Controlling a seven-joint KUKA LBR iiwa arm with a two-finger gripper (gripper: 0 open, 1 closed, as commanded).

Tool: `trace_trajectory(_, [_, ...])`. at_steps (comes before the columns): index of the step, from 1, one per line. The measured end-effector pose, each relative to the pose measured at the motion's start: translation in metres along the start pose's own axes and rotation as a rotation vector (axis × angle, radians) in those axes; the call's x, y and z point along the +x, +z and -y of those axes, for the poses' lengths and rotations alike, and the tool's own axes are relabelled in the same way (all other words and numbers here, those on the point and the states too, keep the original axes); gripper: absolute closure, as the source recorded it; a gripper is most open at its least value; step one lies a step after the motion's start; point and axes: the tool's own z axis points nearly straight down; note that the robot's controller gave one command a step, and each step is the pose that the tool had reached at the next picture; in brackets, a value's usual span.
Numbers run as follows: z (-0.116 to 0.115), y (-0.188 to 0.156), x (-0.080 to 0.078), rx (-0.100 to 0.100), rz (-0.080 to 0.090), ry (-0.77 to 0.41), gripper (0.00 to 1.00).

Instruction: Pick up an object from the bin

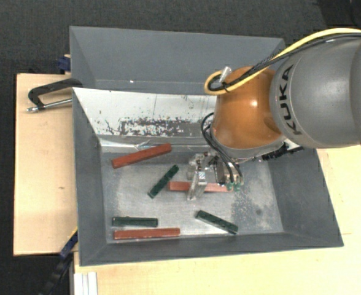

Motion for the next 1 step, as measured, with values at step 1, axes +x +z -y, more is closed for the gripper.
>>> trace_trajectory(1, [-0.0004,-0.0159,-0.0017,-0.001,0.007,0.0,1.0])
